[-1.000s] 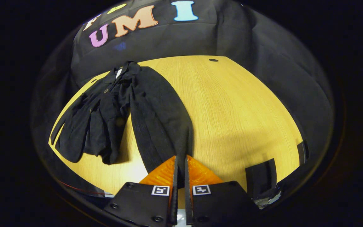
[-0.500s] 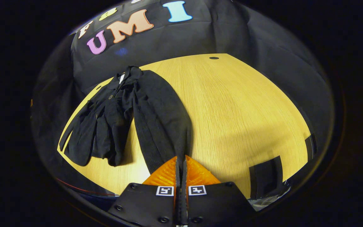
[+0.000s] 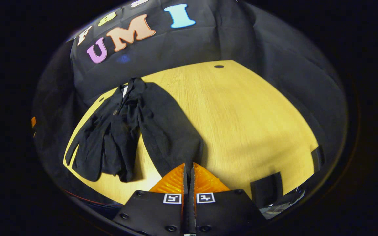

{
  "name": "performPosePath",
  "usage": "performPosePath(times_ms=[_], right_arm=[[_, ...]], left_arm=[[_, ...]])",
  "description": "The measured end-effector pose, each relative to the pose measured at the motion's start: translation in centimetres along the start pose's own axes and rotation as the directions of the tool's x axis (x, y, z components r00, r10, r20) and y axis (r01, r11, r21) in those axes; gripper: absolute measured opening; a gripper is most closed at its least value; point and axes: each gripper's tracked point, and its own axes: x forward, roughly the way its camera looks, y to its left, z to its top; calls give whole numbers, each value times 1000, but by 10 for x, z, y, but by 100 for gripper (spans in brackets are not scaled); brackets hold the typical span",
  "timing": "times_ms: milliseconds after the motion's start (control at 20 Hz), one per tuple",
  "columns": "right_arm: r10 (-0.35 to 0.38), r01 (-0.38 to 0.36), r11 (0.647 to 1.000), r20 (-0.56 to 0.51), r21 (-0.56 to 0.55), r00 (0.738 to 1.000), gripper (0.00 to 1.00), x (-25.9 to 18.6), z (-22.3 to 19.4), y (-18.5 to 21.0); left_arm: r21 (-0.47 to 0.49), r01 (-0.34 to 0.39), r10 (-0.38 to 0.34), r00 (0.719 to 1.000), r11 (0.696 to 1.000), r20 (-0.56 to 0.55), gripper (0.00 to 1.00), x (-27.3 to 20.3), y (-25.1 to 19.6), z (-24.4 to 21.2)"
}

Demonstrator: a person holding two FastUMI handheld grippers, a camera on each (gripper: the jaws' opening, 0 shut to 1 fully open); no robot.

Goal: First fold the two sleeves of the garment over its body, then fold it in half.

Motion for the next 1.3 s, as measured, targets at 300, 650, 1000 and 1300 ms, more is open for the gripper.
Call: performPosePath(times_ms=[300, 650, 1000, 1300], right_arm=[[-26, 23, 1000, 209, 16, 977, 2, -34, 121, 32], [71, -23, 992, 404, -122, 912, 2, -57, 259, 151], [248, -63, 927, 478, -371, 843, 3, -50, 332, 313], [372, -131, 836, 374, -533, 850, 2, -2, 326, 437]], left_arm=[[2, 7, -7, 999, 1000, -41, 93, 33, 32, -15], [-9, 1, -2, 997, 1000, -79, 94, 76, 85, -24], [-13, -14, 12, 986, 1000, -168, 94, 100, 132, -50], [-53, -8, -4, 975, 999, -223, 95, 110, 154, -71]])
